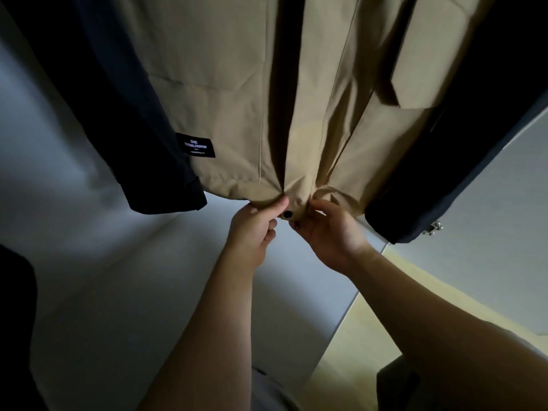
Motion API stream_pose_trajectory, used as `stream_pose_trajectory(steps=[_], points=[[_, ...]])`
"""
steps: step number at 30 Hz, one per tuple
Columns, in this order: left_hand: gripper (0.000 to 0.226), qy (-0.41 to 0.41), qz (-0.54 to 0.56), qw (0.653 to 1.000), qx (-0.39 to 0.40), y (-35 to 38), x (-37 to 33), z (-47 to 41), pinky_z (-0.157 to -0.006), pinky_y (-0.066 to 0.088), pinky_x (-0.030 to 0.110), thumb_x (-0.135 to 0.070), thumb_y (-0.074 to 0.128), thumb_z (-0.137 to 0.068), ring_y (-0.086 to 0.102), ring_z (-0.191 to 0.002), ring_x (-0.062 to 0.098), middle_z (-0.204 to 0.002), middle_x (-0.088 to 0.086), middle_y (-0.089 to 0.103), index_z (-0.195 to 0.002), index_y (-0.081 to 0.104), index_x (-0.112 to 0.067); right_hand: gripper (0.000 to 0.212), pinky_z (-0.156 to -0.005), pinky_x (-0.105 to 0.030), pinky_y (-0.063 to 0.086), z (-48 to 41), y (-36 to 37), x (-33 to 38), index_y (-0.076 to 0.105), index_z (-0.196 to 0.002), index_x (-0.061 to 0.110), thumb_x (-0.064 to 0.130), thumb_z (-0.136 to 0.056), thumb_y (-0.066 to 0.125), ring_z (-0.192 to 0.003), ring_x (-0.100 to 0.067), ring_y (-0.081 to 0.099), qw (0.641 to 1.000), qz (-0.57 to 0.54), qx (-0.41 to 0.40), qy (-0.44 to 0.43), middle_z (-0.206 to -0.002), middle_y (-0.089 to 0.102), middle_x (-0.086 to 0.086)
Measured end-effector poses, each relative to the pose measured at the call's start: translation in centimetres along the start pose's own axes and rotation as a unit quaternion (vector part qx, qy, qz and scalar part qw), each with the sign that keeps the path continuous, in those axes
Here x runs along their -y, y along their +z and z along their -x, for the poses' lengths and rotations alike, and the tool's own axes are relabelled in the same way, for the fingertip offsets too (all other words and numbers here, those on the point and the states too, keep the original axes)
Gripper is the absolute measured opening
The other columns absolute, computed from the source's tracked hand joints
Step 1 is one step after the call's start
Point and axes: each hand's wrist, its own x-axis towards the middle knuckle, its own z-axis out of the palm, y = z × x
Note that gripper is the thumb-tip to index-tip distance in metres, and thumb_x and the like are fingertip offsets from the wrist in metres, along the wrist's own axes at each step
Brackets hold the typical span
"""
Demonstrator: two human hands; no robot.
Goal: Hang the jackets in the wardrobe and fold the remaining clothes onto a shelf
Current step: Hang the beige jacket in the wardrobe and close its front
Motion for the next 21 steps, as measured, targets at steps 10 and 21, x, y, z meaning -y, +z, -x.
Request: stream_pose_trajectory(steps=[10, 21], points=[[0.035, 0.042, -0.05, 0.996, -0.055, 0.9, -0.2, 0.6, -0.054, 0.035, 0.026, -0.034, 0.091, -0.07, 0.038, -0.049, 0.012, -0.07, -0.007, 0.065, -0.096, 0.078, -0.014, 0.026, -0.092, -0.028, 0.055, 0.2, 0.3, -1.7, 0.073, -0.116, 0.01, 0.023, -0.095, 0.067, -0.099, -0.017, 0.066, 0.996, 0.053, 0.068, -0.013, -0.116, 0.073, -0.007], [0.028, 0.134, -0.114, 0.977, -0.118, 1.4, -0.4, 0.7, -0.053, 0.038, 0.015, -0.038, 0.09, -0.07, 0.06, -0.047, 0.003, -0.092, -0.016, 0.055, -0.072, 0.069, -0.019, 0.014, -0.089, -0.033, 0.057, -0.4, 0.2, -1.4, 0.076, -0.096, 0.004, 0.016, -0.093, 0.069, -0.082, -0.02, 0.065, 0.994, -0.076, 0.058, 0.044, -0.091, 0.066, -0.009]])
